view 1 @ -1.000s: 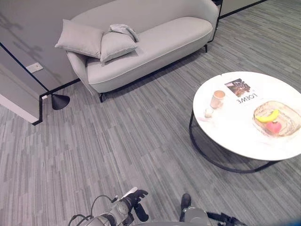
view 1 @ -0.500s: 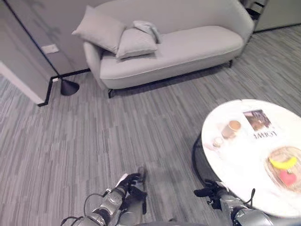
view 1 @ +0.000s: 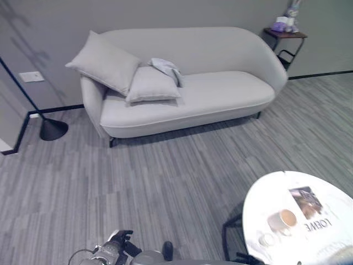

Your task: Hang the clothes on the sofa on the clothes rack.

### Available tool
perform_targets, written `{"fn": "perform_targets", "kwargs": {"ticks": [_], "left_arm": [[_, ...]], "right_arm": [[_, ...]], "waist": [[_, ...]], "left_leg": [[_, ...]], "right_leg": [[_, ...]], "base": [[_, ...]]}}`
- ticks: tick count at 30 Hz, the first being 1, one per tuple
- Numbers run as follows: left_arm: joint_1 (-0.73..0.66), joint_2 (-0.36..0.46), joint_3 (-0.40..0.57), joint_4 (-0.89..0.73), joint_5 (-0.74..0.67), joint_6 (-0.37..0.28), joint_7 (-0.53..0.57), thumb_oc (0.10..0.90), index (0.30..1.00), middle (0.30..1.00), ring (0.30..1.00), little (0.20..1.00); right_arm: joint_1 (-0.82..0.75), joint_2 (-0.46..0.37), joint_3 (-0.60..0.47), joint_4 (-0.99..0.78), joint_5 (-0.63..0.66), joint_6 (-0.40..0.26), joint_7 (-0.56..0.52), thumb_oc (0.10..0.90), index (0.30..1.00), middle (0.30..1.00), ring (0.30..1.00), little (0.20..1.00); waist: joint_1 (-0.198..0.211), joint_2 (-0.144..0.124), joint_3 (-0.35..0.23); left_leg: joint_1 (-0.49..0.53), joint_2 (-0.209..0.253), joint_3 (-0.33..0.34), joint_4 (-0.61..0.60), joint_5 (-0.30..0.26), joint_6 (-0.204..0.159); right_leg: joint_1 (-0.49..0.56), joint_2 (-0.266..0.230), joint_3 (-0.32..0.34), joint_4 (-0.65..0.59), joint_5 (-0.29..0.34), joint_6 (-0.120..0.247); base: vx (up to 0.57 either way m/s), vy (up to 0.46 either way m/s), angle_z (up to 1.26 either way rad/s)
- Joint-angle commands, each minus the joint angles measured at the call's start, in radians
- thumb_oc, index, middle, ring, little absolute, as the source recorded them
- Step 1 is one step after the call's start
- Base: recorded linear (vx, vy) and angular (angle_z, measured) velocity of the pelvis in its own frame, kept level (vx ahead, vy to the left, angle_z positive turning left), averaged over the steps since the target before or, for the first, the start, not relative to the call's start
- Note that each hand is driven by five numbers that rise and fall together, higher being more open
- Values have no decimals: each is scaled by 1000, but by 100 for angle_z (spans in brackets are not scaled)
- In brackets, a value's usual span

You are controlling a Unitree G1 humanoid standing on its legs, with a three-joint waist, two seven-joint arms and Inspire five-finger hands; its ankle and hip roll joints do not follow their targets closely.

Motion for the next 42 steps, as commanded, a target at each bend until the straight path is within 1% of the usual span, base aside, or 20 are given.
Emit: {"fn": "perform_targets", "kwargs": {"ticks": [1,3,7,8,12,16,18,19,20,21,22,23,24,25,28,31,34,38,39,42], "left_arm": [[-26,6,-2,-37,-30,-27,27,800,900,900,900,900],[-49,1,-41,-42,3,-37,35,800,900,900,900,900],[-50,-8,-50,-21,31,-34,36,800,900,900,900,900],[-41,-22,-60,1,59,-31,26,800,900,900,900,900],[15,-26,-49,26,88,-27,16,800,900,900,900,900],[58,-15,-6,58,78,-18,25,800,900,900,900,900],[76,-5,30,69,69,-12,37,800,900,900,900,900],[76,-5,51,39,40,-24,51,800,900,900,900,900],[76,-5,51,39,40,-24,51,800,900,900,900,900],[66,9,26,-15,51,-40,69,800,900,900,900,900],[66,10,26,-16,51,-39,69,800,900,900,900,900],[41,26,-15,-106,59,-62,93,800,900,900,900,900],[31,30,-26,-145,56,-71,106,800,900,900,900,900],[34,31,-32,-198,46,-78,111,800,900,900,900,900],[45,27,-20,-204,26,-79,129,800,900,900,900,900],[73,20,10,-142,36,-63,118,800,900,900,900,900],[105,8,36,-75,59,-47,112,800,900,900,900,900],[153,15,135,-18,35,-33,121,800,900,900,900,900],[157,18,168,-2,31,-28,132,800,900,900,900,900],[159,26,157,-13,49,-36,135,800,900,900,900,900]], "right_arm": [[-12,35,24,-30,-57,9,6,800,900,900,900,900],[-30,45,42,-54,-37,6,1,800,900,900,900,900],[-38,52,52,-65,-34,9,3,800,900,900,900,900],[-42,55,50,-69,-42,16,-2,800,900,900,900,900],[-19,61,22,-71,-45,24,-19,800,900,900,900,900],[-18,51,27,-79,-75,22,-23,800,900,900,900,900],[-24,48,57,-104,-118,19,-33,800,900,900,900,900],[-60,29,122,-216,-189,0,-63,800,900,900,900,900],[-60,29,122,-216,-189,0,-63,800,900,900,900,900],[-89,3,148,-287,-224,-7,-84,800,900,900,900,900],[-89,3,148,-288,-225,-6,-84,800,900,900,900,900],[-128,-35,141,-370,-227,-17,-120,800,900,900,900,900],[-149,-56,130,-397,-226,-23,-147,800,900,900,900,900],[-181,-96,115,-466,-246,-22,-184,800,900,900,900,900],[-208,-128,96,-559,-236,-32,-215,800,900,900,900,900],[-256,-174,71,-659,-301,-24,-257,800,900,900,900,900],[-292,-200,24,-747,-371,-16,-322,800,900,900,900,900],[-291,-205,-33,-849,-434,-13,-372,800,900,900,900,900],[-272,-199,-56,-865,-465,-10,-384,800,900,900,900,900],[-250,-186,-71,-876,-460,-15,-385,800,900,900,900,900]], "waist": [[1,18,56],[-27,-4,65],[-53,-15,67],[-78,-8,69],[-106,14,60],[-111,20,33],[-104,33,26],[-82,23,41],[-83,22,40],[-52,-9,67],[-52,-8,67],[-19,-39,101],[-2,-46,113],[30,-36,122],[41,-28,111],[62,0,83],[86,10,73],[121,-8,42],[141,-51,25],[150,-80,7]], "left_leg": [[25,39,-62,-5,-54,-88],[86,40,-94,-21,-99,-122],[129,43,-123,-21,-143,-146],[179,67,-144,-21,-190,-167],[272,133,-184,-21,-258,-200],[308,189,-194,-10,-237,-233],[275,235,-192,68,-171,-256],[146,266,-175,349,27,-289],[145,265,-176,349,28,-289],[41,277,-135,539,124,-279],[36,277,-137,547,121,-279],[-48,337,-27,638,97,-247],[-100,344,16,644,65,-244],[-191,302,70,591,-7,-246],[-246,236,115,417,-26,-229],[-276,154,173,130,74,-225],[-319,136,216,6,143,-235],[-292,117,198,12,150,-189],[-272,99,187,53,119,-160],[-219,83,199,46,88,-134]], "right_leg": [[-44,86,-28,-332,129,4],[-95,93,-52,-651,140,1],[-124,93,-22,-866,225,27],[-169,71,11,-982,295,60],[-207,-22,78,-959,360,91],[-191,0,51,-904,357,81],[-182,33,30,-868,325,62],[-83,82,-20,-899,278,9],[-83,81,-20,-899,278,9],[-3,98,-32,-942,255,-28],[-3,99,-33,-943,257,-28],[68,110,-31,-987,236,-51],[90,109,-29,-999,221,-50],[122,116,-16,-1004,187,-40],[129,122,-6,-1004,156,-23],[183,195,18,-1004,101,-26],[244,246,44,-1004,56,-43],[317,278,80,-964,-2,-58],[334,261,79,-870,-32,-47],[308,234,59,-739,2,5]], "base": [[551,-129,116],[359,-142,104],[377,-116,32],[576,-137,39],[717,-210,47],[434,-218,53],[489,-327,31],[391,-297,4],[613,-520,13],[212,-222,-11],[446,-449,-32],[337,-285,-45],[556,-306,-22],[441,-78,1],[299,13,-32],[317,35,-18],[432,27,-39],[501,63,-64],[437,87,-29],[293,93,-6]]}}
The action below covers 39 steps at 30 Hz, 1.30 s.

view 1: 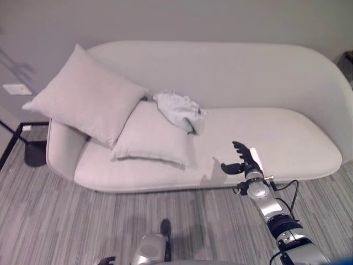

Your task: Hang the clothes on the sofa on the clothes rack.

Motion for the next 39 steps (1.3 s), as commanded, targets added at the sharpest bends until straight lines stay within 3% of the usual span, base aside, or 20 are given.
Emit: {"fn": "perform_targets", "kwargs": {"ticks": [1,2,3,6,7,8,10,12,13,14,20,28,35,39], "left_arm": [[12,-3,-86,-5,36,-33,16,800,900,900,900,900],[9,3,-108,-28,52,-42,16,800,900,900,900,900],[-30,31,-181,-84,74,-49,33,800,900,900,900,900],[-54,39,-194,-97,64,-43,36,800,900,900,900,900],[-98,44,-197,-101,47,-46,40,800,900,900,900,900],[-99,43,-197,-100,47,-46,40,800,900,900,900,900],[-134,40,-217,-113,44,-57,39,800,900,900,900,900],[-167,31,-247,-106,53,-58,35,800,900,900,900,900],[-167,30,-247,-105,53,-58,35,800,900,900,900,900],[-159,23,-234,-86,61,-53,30,800,900,900,900,900],[-73,-16,-126,2,11,-39,4,800,900,900,900,900],[-9,-27,-94,36,29,-28,2,800,900,900,900,900],[-28,-25,-158,50,87,-19,29,800,900,900,900,900],[-48,-21,-196,50,103,-19,57,800,900,900,900,900]], "right_arm": [[-23,-48,-59,-80,-61,-67,-55,800,900,900,900,900],[-24,-53,-65,-79,-64,-72,-55,800,900,900,900,900],[-38,-56,-78,-42,-29,-85,-78,800,900,900,900,900],[-52,-52,-83,-25,35,-103,-76,800,900,900,900,900],[-44,-60,-88,-66,102,-130,-51,800,900,900,900,900],[-45,-60,-89,-66,102,-130,-50,800,900,900,900,900],[-30,-86,-107,-88,152,-157,-34,800,900,900,900,900],[-24,-116,-118,-119,202,-179,-20,800,900,900,900,900],[-25,-116,-118,-118,203,-179,-19,800,900,900,900,900],[-1,-98,-122,-132,232,-185,9,800,900,900,900,900],[22,-77,-42,-207,210,-179,99,800,900,900,900,900],[53,-56,18,-280,180,-182,142,800,900,900,900,900],[-54,-8,96,-174,128,-175,73,800,900,900,900,900],[-151,-7,98,-53,35,-141,-49,800,900,900,900,900]], "waist": [[29,-7,-84],[19,-3,-77],[-10,39,-72],[-30,44,-60],[-49,32,-47],[-51,36,-49],[-71,31,-48],[-94,7,-56],[-95,9,-55],[-89,-26,-74],[-61,-33,-105],[-33,-24,-116],[7,-29,-117],[35,-37,-109]], "left_leg": [[-82,-3,-24,-90,79,-32],[-40,-18,-30,-110,63,-17],[41,-3,-67,-133,30,2],[77,-9,-107,-138,7,3],[101,-20,-153,-138,-10,-16],[98,-15,-157,-138,-7,-18],[96,-17,-210,-138,-11,-34],[102,-22,-286,-138,-39,-57],[104,-21,-287,-138,-41,-57],[120,-33,-309,-138,-60,-59],[118,0,-361,-138,-58,-86],[110,34,-407,-138,-55,-123],[92,40,-465,-138,-42,-144],[63,39,-491,-138,-30,-150]], "right_leg": [[-95,81,-21,123,102,48],[-144,47,-38,260,175,96],[-253,2,-70,513,283,133],[-318,-48,-97,566,239,111],[-338,-74,-92,443,179,75],[-335,-69,-98,434,185,72],[-341,-60,-53,286,159,49],[-350,-68,71,-15,197,52],[-345,-66,70,-23,199,52],[-303,-72,91,-92,212,59],[-233,-40,59,-194,245,50],[-189,-21,7,-237,221,35],[-169,-2,-48,-237,188,18],[-181,2,-75,-237,182,16]], "base": [[313,196,-3],[460,333,24],[350,264,29],[241,84,72],[182,-64,90],[145,-99,64],[106,-133,96],[178,-226,124],[228,-184,111],[149,-72,64],[111,-160,58],[61,-83,27],[74,-41,41],[85,6,14]]}}
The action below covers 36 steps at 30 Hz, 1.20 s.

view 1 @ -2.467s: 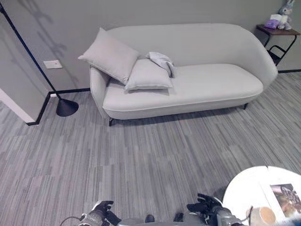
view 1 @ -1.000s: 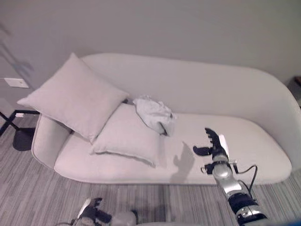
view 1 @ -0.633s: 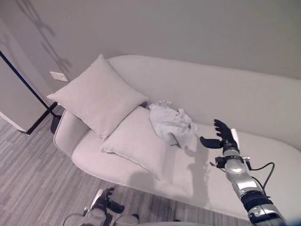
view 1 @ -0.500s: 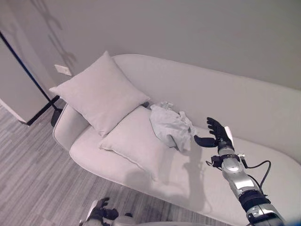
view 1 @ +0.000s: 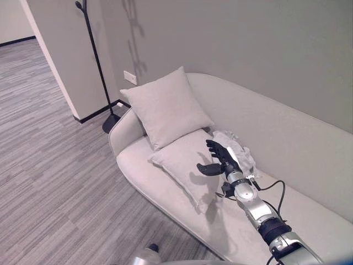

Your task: Hang the clothes on the sofa on the clothes rack.

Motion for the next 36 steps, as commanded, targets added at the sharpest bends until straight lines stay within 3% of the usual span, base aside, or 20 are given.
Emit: {"fn": "perform_targets", "kwargs": {"ticks": [1,4,11,13,18,21,26,30,31,36], "left_arm": [[-110,-2,-46,73,39,-17,46,800,900,900,900,900],[-118,-1,-59,71,64,-18,59,800,900,900,900,900],[-129,1,-82,62,85,-25,76,800,900,900,900,900],[-234,-8,-120,37,46,-23,90,800,900,900,900,900],[-252,-31,-143,17,5,-27,79,800,900,900,900,900],[-285,-26,-169,4,-28,-36,81,800,900,900,900,900],[-319,-20,-187,-6,-58,-52,86,800,900,900,900,900],[-321,-16,-187,-12,-64,-57,95,800,900,900,900,900],[-325,-17,-174,-12,-56,-57,102,800,900,900,900,900],[-321,-25,-162,-7,-37,-50,103,800,900,900,900,900]], "right_arm": [[-127,-80,-71,-72,-99,-46,-165,800,900,900,900,900],[-120,-120,-101,-129,-185,-35,-223,800,900,900,900,900],[-114,-156,-146,-150,-239,-24,-294,800,900,900,900,900],[-168,-128,-105,-97,-219,-6,-284,800,900,900,900,900],[-211,-142,-61,-13,-224,15,-273,800,900,900,900,900],[-326,-180,-25,130,-209,33,-294,800,900,900,900,900],[-446,-236,-12,205,-196,38,-330,800,900,900,900,900],[-473,-282,-37,149,-227,49,-383,800,900,900,900,900],[-440,-311,-89,69,-268,56,-427,800,900,900,900,900],[-340,-320,-178,-72,-292,47,-438,800,900,900,900,900]], "waist": [[4,-15,3],[9,-19,8],[14,-16,19],[-7,-2,20],[-14,12,27],[-12,35,71],[-12,62,105],[-10,73,123],[-17,78,125],[-34,76,122]], "left_leg": [[-8,-14,-37,-4,-38,7],[-35,-18,-60,-4,-29,3],[-72,-24,-87,-4,-17,-3],[-92,-22,-84,-4,-14,-4],[-124,-24,-92,-4,-7,-7],[-187,-29,-107,-4,17,-13],[-246,-40,-120,-4,42,-18],[-267,-45,-125,-4,50,-18],[-269,-46,-127,-4,49,-15],[-261,-46,-123,-4,42,-12]], "right_leg": [[-7,-19,-22,19,-26,21],[-19,-19,-54,19,-27,21],[-39,-18,-83,19,-30,20],[-58,-19,-82,19,-26,21],[-85,-18,-91,19,-26,19],[-137,-19,-95,19,-17,18],[-187,-19,-103,19,-5,18],[-202,-22,-108,19,-6,18],[-202,-24,-112,19,-10,18],[-199,-26,-109,19,-13,17]], "base": [[33,1,30],[48,-5,29],[32,5,17],[-1,54,25],[-8,19,2],[-85,35,7],[-76,37,20],[3,5,12],[21,9,7],[18,6,3]]}}
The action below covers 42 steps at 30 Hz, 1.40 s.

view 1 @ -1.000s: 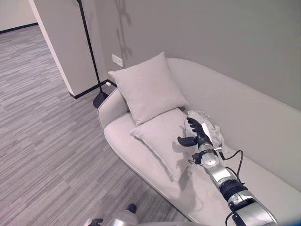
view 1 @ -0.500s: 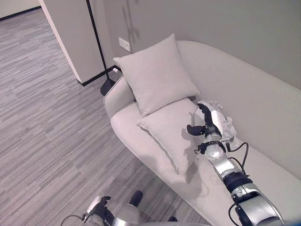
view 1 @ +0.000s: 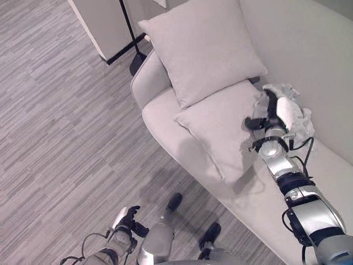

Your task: Hang the clothes on the sofa on the clothes rack.

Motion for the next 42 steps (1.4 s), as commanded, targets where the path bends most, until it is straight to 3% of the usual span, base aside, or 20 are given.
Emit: {"fn": "perform_targets", "kwargs": {"ticks": [1,9,11,12,13,14,20,26,27,35,42], "left_arm": [[-45,2,-1,76,-5,-12,27,800,900,900,900,900],[-57,0,4,71,0,-16,32,800,900,900,900,900],[-61,0,-3,72,-9,-18,34,800,900,900,900,900],[-65,1,-15,75,-32,-19,35,800,900,900,900,900],[-67,1,-14,76,-33,-19,35,800,900,900,900,900],[-68,5,-17,84,-61,-17,33,800,900,900,900,900],[-61,10,-13,104,-111,-11,20,800,900,900,900,900],[-56,20,-6,100,-137,-12,14,800,900,900,900,900],[-61,22,-7,96,-146,-11,12,800,900,900,900,900],[-69,30,3,83,-152,-7,5,800,900,900,900,900],[-68,30,32,83,-120,3,9,800,900,900,900,900]], "right_arm": [[19,-112,-16,-163,-66,-56,-78,800,900,900,900,900],[57,-103,-39,-142,-84,-50,-89,800,900,900,900,900],[36,-86,-34,-72,-19,-60,-79,800,900,900,900,900],[-6,-56,-40,-1,124,-92,-54,800,900,900,900,900],[-13,-58,-37,6,129,-96,-53,800,900,900,900,900],[-63,-33,-40,62,268,-132,-32,800,900,900,900,900],[-188,-6,38,200,443,-146,74,800,900,900,900,900],[-250,11,88,296,520,-133,142,800,900,900,900,900],[-267,22,119,319,529,-121,173,400,300,300,300,300],[-227,65,185,345,470,-101,224,400,300,300,300,300],[-93,41,149,224,378,-96,217,400,300,300,300,300]], "waist": [[-14,-40,-54],[-39,-38,-41],[-41,-32,-30],[-43,-25,-18],[-43,-26,-18],[-43,-20,-10],[-37,-22,10],[-33,-30,18],[-34,-35,20],[-51,-50,14],[-88,-66,-15]], "left_leg": [[17,-30,45,1,-63,8],[15,-29,65,1,-67,11],[7,-30,68,1,-64,11],[-5,-33,71,1,-59,10],[-7,-33,72,1,-58,10],[-18,-35,80,1,-53,10],[-43,-33,100,1,-44,8],[-49,-32,109,1,-40,7],[-49,-32,112,1,-41,6],[-26,-26,124,1,-51,5],[22,-8,155,1,-78,8]], "right_leg": [[3,-39,58,15,-34,15],[-14,-45,84,15,-21,19],[-26,-46,92,15,-15,20],[-41,-49,100,15,-5,21],[-43,-50,101,15,-4,22],[-59,-51,109,15,4,22],[-95,-50,130,15,17,21],[-102,-48,136,15,20,20],[-102,-47,139,15,19,20],[-87,-45,145,15,17,19],[-57,-44,167,15,10,19]], "base": [[16,5,3],[-19,14,-5],[-61,39,-6],[-66,45,-1],[-75,69,-6],[-26,37,-11],[-14,37,-12],[11,11,-8],[17,10,-4],[8,0,-2],[23,-10,-11]]}}
